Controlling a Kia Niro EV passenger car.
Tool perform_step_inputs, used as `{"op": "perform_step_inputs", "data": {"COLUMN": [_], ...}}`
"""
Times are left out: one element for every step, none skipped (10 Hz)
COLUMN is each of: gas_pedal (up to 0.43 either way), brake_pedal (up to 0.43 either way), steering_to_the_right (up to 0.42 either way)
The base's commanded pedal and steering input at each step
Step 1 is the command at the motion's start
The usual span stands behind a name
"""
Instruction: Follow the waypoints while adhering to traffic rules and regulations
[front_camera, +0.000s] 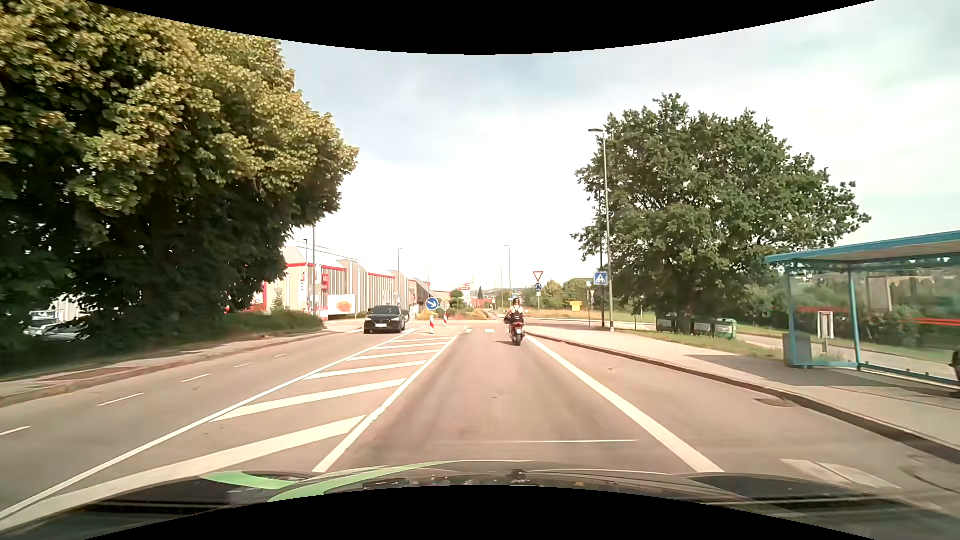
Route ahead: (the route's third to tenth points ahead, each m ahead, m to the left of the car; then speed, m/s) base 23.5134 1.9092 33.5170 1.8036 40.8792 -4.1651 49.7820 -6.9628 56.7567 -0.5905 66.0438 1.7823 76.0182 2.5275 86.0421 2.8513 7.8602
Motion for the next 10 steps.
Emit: {"op": "perform_step_inputs", "data": {"gas_pedal": [0.000,0.000,0.000,0.000,0.000,0.000,0.000,0.000,0.000,0.000], "brake_pedal": [0.061,0.067,0.079,0.079,0.079,0.091,0.098,0.098,0.098,0.104], "steering_to_the_right": [0.005,0.005,0.005,0.004,0.005,0.004,0.005,0.005,0.005,0.005]}}
